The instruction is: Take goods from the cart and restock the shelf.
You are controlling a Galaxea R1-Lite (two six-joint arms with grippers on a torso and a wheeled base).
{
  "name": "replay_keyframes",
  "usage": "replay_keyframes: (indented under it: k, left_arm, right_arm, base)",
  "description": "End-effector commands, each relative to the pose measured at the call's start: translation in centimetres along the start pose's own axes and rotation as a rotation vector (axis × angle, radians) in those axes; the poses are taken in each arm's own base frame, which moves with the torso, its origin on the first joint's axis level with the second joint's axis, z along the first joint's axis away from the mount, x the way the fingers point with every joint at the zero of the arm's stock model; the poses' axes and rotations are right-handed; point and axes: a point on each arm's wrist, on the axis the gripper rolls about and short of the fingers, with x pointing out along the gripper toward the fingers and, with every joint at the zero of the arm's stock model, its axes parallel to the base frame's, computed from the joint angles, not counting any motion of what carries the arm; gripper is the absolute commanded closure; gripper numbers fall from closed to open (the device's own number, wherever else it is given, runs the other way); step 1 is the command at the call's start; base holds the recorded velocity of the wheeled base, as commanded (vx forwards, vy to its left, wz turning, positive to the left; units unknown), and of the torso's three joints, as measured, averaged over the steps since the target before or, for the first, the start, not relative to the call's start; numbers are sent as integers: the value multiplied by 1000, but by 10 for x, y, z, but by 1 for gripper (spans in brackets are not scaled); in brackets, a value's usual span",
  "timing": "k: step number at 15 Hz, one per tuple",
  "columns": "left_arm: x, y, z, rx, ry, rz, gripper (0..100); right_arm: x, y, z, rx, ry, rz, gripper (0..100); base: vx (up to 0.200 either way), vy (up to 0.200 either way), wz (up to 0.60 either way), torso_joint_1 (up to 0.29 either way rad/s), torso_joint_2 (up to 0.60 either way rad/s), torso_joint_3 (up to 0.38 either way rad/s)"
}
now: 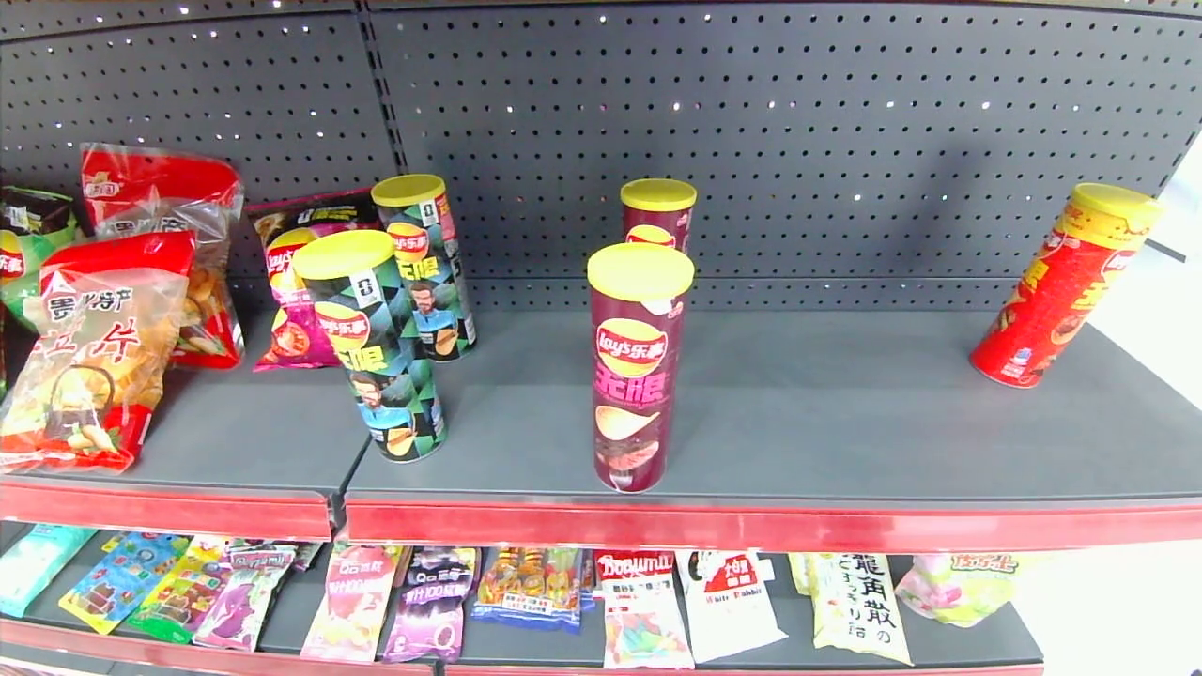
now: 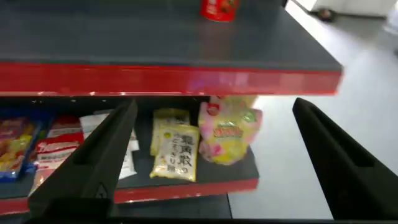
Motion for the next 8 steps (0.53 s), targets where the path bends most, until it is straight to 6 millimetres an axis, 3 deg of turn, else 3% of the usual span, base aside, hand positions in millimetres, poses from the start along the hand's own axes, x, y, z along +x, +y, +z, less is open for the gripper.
replay_keyframes:
  k: [1, 2, 5, 8]
  left_arm:
    - [0, 0, 0, 2, 0, 1, 0]
    - [0, 0, 0, 2, 0, 1, 0]
    - [0, 0, 0, 2, 0, 2, 0]
    - [0, 0, 0, 2, 0, 2, 0]
  right_arm:
    - [1, 0, -10, -6, 1, 156, 0]
    - [0, 0, -10, -6, -8, 180, 0]
    - [-1, -4, -12, 77, 5, 0, 0]
    - [0, -6, -12, 71, 13, -47, 0]
  base:
    - [0, 0, 0, 0, 0, 0]
    - [0, 0, 0, 0, 0, 0]
    - [0, 0, 0, 0, 0, 0]
    - [0, 0, 0, 0, 0, 0]
